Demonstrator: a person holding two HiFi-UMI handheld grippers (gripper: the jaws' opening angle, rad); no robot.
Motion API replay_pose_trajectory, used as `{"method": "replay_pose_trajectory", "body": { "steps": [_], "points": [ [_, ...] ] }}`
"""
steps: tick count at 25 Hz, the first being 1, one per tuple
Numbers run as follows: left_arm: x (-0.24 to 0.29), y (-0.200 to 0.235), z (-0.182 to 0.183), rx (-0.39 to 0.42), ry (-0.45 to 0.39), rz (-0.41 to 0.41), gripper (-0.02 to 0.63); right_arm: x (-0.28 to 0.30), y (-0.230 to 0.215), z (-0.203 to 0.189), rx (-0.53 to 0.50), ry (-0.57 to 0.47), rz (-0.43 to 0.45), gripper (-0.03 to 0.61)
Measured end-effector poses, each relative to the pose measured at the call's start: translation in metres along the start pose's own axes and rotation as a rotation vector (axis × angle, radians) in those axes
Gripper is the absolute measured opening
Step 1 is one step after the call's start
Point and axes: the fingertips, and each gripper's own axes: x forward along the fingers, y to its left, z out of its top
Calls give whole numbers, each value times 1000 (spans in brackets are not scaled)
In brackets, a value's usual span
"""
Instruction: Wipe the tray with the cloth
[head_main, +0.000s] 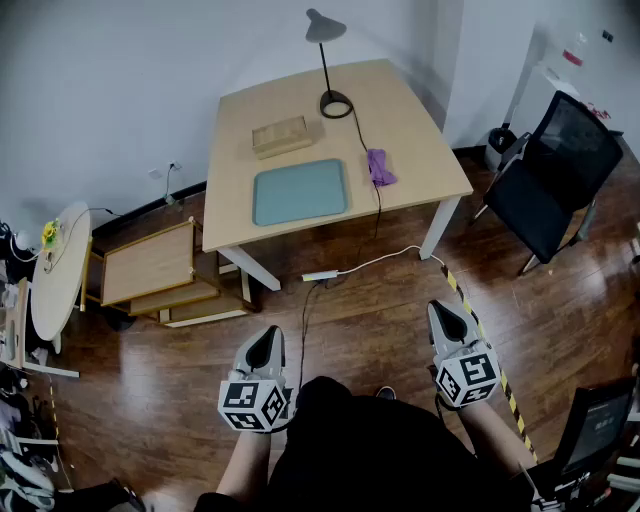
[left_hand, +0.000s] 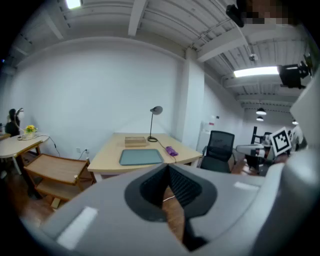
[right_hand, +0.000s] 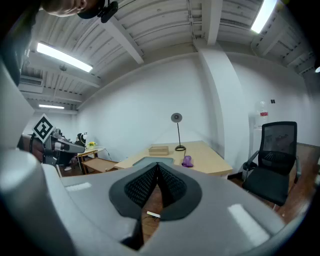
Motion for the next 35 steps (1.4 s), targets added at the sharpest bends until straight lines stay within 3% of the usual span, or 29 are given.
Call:
{"method": "replay_pose_trajectory", "body": {
  "steps": [3, 6, 12, 18, 22, 27, 31, 35],
  "points": [
    [23, 19, -15, -9, 51, 11, 21, 13, -22, -7, 8, 21, -46, 5],
    [49, 45, -16, -26, 44, 38, 22, 40, -35, -9, 7, 32, -70, 5],
    [137, 109, 17, -18, -16, 0, 28, 127, -42, 3, -16, 42, -117, 5],
    [234, 173, 50, -49, 26, -87, 57, 230, -56, 31, -54, 102, -209, 5],
    [280, 210, 40, -61, 95, -93, 55, 285, -81, 27, -47, 176, -293, 5],
    [322, 264, 16, -115, 156, -9, 55, 357, -128, -20, -75, 332, -370, 13],
    [351, 292, -20, -174, 340, 48, 62, 404, -171, -67, -31, 511, -398, 155],
    [372, 309, -38, -207, 467, 78, 123, 450, -206, -102, -32, 647, -409, 158]
  ]
}}
